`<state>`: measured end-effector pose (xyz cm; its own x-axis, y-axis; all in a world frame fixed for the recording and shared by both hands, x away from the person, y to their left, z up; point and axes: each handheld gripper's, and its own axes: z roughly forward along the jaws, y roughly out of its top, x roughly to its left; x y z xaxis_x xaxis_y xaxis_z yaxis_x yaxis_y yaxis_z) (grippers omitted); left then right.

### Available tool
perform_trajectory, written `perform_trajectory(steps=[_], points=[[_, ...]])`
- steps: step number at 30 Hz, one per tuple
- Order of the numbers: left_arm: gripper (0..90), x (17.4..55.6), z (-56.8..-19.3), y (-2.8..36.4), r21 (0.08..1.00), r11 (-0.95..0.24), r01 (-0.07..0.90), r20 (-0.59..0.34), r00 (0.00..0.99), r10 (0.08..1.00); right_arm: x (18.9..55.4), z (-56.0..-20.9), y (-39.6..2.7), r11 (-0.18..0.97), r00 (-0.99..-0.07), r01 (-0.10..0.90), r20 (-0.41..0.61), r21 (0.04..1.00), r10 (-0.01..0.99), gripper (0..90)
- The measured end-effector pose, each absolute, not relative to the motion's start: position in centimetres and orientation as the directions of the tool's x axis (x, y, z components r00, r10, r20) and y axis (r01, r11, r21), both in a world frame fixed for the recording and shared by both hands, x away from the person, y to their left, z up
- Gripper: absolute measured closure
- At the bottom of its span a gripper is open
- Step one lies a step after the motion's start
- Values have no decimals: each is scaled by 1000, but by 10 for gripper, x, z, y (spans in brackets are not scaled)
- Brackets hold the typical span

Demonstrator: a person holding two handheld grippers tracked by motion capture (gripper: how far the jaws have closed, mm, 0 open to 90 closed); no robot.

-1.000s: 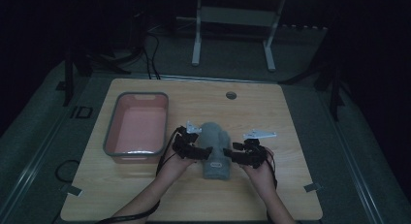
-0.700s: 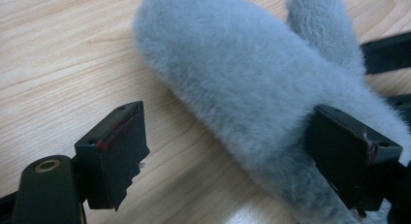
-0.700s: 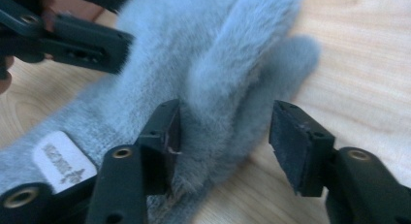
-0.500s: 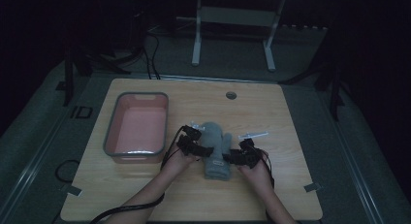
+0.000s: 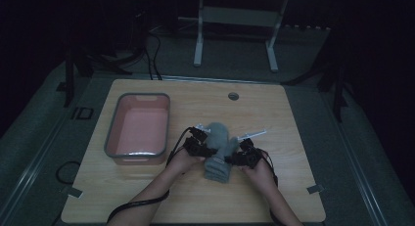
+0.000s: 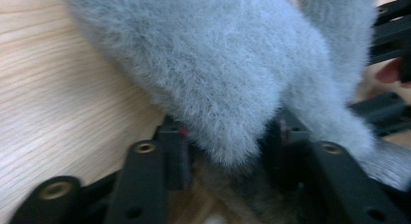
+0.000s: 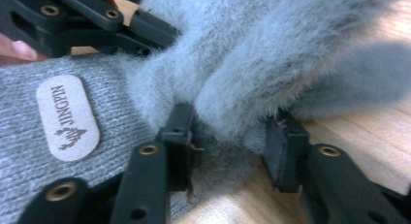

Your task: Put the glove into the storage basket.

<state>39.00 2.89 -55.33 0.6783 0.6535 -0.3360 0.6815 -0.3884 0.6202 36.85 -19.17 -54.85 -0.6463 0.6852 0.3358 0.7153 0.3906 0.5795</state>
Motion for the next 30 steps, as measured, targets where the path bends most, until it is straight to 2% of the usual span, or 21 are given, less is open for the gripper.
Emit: perform_trajectory(steps=[1, 3, 6, 8, 11, 30], points=[[685, 390, -553, 28, 624, -392, 676, -339, 686, 644, 369, -548, -191, 397, -652, 711, 332, 580, 682, 648], [737, 389, -553, 28, 627, -400, 668, -338, 697, 632, 369, -546, -189, 418, -666, 698, 315, 581, 676, 709], [768, 389, -553, 29, 634, -405, 659, -336, 706, 624, 368, -545, -188, 427, -674, 689, 300, 586, 676, 724], [794, 388, -551, 31, 635, -401, 660, -343, 706, 619, 365, -545, -188, 408, -671, 683, 301, 606, 677, 772], [802, 386, -544, 32, 640, -407, 651, -332, 713, 617, 365, -542, -193, 383, -672, 686, 336, 618, 660, 794], [805, 372, -459, 56, 722, -387, 574, -247, 736, 631, 363, -468, -183, 354, -749, 589, 326, 727, 578, 813]])
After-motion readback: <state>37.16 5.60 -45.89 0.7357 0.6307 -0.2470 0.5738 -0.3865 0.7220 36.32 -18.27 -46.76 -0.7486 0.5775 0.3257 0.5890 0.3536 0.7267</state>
